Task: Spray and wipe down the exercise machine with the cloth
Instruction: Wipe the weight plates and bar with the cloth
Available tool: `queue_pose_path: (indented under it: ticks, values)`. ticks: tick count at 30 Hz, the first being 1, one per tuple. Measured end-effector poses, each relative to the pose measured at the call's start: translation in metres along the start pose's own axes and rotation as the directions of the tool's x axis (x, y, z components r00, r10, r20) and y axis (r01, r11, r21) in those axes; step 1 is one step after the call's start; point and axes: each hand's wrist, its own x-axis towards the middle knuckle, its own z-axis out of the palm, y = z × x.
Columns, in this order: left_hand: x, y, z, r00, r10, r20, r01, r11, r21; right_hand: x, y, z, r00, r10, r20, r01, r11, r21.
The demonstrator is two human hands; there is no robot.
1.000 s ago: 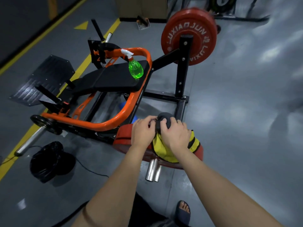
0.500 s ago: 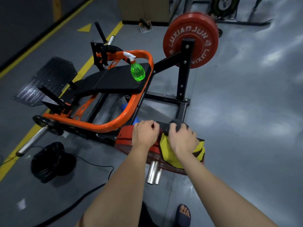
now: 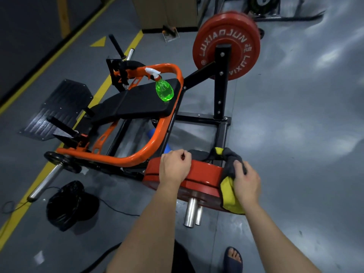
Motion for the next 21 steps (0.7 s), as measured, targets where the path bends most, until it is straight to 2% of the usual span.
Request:
queue_pose_path:
  ticks: [2, 4, 6, 8, 11, 13, 16, 21]
  values:
    - [-0.002, 0.001, 0.000, 1.000, 0.006, -0.005, -0.006, 1.000, 0.004, 0.002, -0.004, 0.000, 0.980, 0.189, -0.064, -0.192, 0.981, -0.040]
    - [-0.001, 0.003, -0.002, 1.000, 0.021, -0.008, -0.021, 1.000, 0.009, -0.003, -0.011, 0.004, 0.974, 0.206, -0.100, -0.218, 0.966, -0.141]
    - [-0.001, 0.002, -0.004, 1.000, 0.018, -0.008, -0.018, 1.000, -0.001, -0.015, -0.023, 0.008, 0.990, 0.099, -0.100, -0.117, 0.975, -0.187]
    - [-0.001, -0.003, -0.006, 1.000, -0.008, -0.003, 0.008, 1.000, -0.028, -0.030, -0.035, 0.013, 0.994, -0.061, -0.085, 0.046, 0.983, -0.177]
    - [0.001, -0.009, -0.012, 0.999, -0.045, 0.007, 0.045, 0.996, -0.083, -0.049, -0.044, 0.023, 0.950, -0.308, -0.056, 0.290, 0.932, -0.218]
    - [0.003, -0.013, -0.014, 0.998, -0.066, 0.007, 0.067, 0.991, -0.115, -0.048, -0.044, 0.022, 0.914, -0.405, 0.023, 0.398, 0.885, -0.243]
    - [0.007, -0.021, -0.016, 0.993, -0.108, 0.037, 0.113, 0.982, -0.149, -0.035, -0.035, 0.013, 0.873, -0.471, 0.125, 0.487, 0.841, -0.234]
    - [0.014, -0.035, -0.019, 0.987, -0.129, 0.093, 0.147, 0.963, -0.227, -0.024, -0.036, 0.011, 0.900, -0.414, 0.138, 0.436, 0.859, -0.268]
